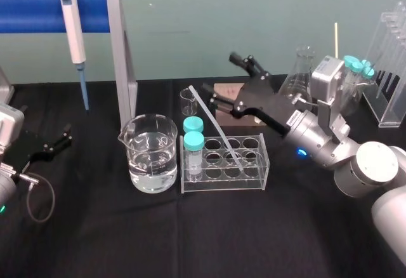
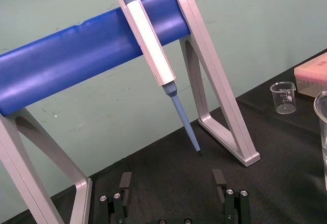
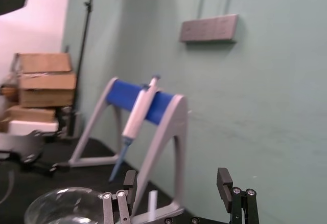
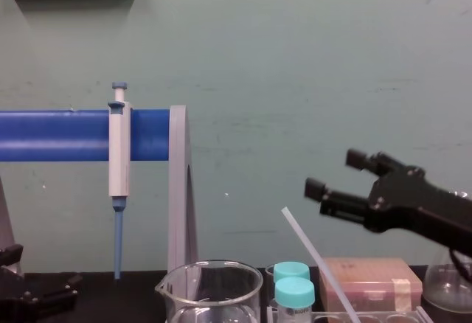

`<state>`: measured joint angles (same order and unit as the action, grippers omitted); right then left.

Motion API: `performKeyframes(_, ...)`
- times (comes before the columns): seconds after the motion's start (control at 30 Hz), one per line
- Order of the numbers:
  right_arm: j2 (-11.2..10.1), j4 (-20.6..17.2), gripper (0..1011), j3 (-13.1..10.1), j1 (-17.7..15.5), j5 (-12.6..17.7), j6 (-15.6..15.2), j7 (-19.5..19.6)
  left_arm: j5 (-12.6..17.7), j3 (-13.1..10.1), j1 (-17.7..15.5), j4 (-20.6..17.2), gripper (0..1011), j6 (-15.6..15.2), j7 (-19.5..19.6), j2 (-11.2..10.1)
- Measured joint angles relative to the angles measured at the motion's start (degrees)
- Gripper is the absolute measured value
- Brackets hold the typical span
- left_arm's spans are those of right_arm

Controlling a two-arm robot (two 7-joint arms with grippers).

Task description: Pick up the stirring rod with one hand, then place it down.

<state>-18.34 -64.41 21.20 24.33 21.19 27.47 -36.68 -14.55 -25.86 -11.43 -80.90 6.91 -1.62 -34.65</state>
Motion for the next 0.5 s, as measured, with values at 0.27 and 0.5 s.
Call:
performKeyframes(0.27,0.86,-7.18,1002,-4.54,-5.16,-4.29,-0.18,11.19,0.00,0.00,0.00,0.00,1000,0.00,0.00,0.00)
performKeyframes(0.5,3.81,-12.02,1000,-9.35,-10.05,-5.78,-4.62,22.08,0.00,0.00,0.00,0.00,1000,0.00,0.00,0.00)
